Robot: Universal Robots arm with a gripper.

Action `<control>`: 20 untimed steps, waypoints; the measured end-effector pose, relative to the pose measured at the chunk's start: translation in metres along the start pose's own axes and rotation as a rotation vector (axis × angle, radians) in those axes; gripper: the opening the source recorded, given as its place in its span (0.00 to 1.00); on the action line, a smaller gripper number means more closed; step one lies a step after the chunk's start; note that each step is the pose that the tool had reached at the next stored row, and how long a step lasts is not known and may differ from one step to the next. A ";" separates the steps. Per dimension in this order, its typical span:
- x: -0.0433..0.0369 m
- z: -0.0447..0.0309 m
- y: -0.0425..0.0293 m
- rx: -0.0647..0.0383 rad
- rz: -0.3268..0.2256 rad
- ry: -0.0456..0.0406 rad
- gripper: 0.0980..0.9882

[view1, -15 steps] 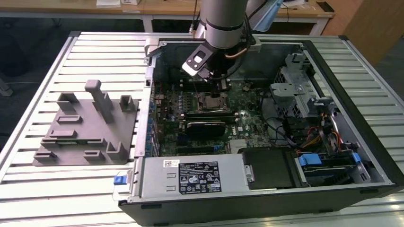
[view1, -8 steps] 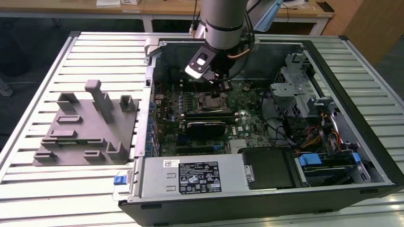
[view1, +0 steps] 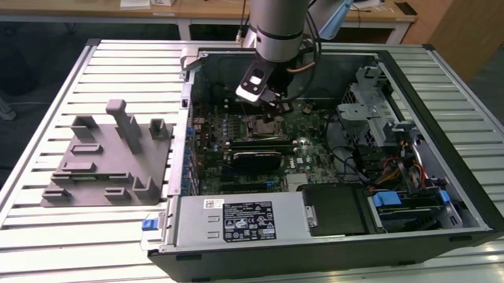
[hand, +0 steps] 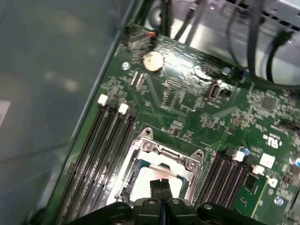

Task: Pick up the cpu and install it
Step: 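Close the cpu cover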

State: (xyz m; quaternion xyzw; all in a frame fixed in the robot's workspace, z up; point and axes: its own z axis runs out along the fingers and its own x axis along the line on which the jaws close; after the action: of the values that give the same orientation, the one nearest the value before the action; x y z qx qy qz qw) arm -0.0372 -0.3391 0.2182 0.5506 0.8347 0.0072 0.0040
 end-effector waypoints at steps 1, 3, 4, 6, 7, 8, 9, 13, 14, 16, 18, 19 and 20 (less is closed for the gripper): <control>0.0000 0.0002 0.0000 0.000 -0.018 0.0001 0.01; 0.0000 0.0005 0.0000 0.000 -0.055 0.0004 0.01; 0.0000 0.0007 0.0000 0.000 -0.073 0.0005 0.01; 0.0000 0.0011 0.0000 0.001 -0.110 0.0008 0.01; 0.0000 0.0012 0.0000 0.001 -0.128 0.0010 0.01; 0.0000 0.0014 0.0000 0.001 -0.145 0.0011 0.01; 0.0000 0.0015 0.0000 0.001 -0.163 0.0012 0.01; 0.0000 0.0022 0.0000 0.001 -0.237 0.0017 0.01; 0.0000 0.0024 -0.0001 0.001 -0.255 0.0018 0.01; 0.0000 0.0027 0.0000 0.001 -0.291 0.0021 0.01; 0.0000 0.0030 -0.0001 0.002 -0.327 0.0024 0.01; 0.0000 0.0032 0.0000 0.002 -0.347 0.0025 0.01; 0.0000 0.0034 -0.0001 0.002 -0.365 0.0026 0.01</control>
State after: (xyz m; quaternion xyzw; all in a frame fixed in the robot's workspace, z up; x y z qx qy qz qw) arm -0.0373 -0.3391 0.2148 0.3902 0.9207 0.0063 0.0036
